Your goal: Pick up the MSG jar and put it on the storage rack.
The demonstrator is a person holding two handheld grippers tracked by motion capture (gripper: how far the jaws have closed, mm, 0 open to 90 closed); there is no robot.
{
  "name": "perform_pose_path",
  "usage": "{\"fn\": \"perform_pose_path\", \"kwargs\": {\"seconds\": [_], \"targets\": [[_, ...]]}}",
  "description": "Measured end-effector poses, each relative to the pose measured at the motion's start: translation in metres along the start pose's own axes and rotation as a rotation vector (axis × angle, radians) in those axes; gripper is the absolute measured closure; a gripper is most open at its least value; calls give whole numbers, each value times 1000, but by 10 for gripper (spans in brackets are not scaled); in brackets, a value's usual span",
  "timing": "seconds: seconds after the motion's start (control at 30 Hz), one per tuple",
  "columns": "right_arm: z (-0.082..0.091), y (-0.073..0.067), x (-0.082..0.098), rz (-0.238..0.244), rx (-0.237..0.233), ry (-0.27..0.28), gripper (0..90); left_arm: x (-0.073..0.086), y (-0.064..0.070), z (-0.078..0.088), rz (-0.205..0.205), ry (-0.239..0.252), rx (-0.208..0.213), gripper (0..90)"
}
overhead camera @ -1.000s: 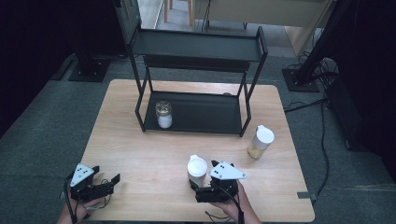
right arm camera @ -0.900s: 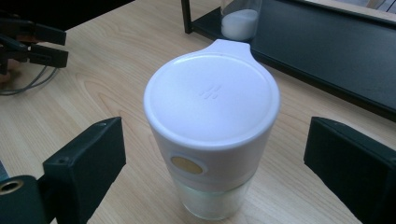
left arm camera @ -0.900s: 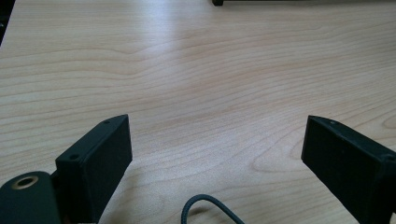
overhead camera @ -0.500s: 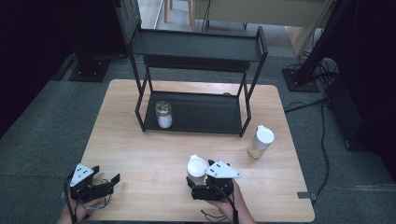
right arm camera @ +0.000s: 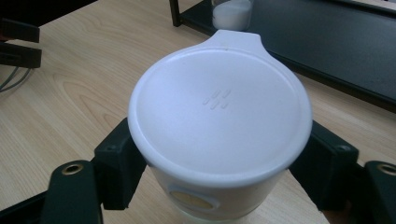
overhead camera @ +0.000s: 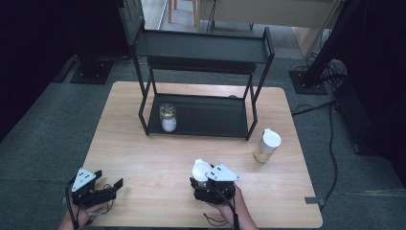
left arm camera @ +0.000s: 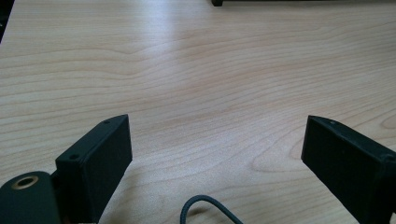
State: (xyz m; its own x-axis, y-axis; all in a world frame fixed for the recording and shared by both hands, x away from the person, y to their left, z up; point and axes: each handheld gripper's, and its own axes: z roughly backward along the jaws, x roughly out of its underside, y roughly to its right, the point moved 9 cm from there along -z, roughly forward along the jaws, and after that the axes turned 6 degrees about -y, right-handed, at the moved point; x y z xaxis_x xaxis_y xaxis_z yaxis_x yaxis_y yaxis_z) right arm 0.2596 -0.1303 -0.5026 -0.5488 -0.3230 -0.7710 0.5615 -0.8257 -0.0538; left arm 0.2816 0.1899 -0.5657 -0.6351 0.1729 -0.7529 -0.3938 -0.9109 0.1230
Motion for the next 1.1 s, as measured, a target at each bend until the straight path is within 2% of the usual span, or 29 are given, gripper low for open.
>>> {"fn": "perform_pose_path", "kwargs": {"seconds": [0.2, 0.73, 1.1], "targets": [[0, 1, -2, 8, 28, 1, 300, 0, 0, 0, 1, 0, 2, 88], [-2, 10, -7, -8, 55, -1, 304, 0, 0, 0, 6, 2, 6, 88], [-5, 27, -22, -35, 87, 13, 304, 0, 0, 0, 8, 5, 9, 88]]}}
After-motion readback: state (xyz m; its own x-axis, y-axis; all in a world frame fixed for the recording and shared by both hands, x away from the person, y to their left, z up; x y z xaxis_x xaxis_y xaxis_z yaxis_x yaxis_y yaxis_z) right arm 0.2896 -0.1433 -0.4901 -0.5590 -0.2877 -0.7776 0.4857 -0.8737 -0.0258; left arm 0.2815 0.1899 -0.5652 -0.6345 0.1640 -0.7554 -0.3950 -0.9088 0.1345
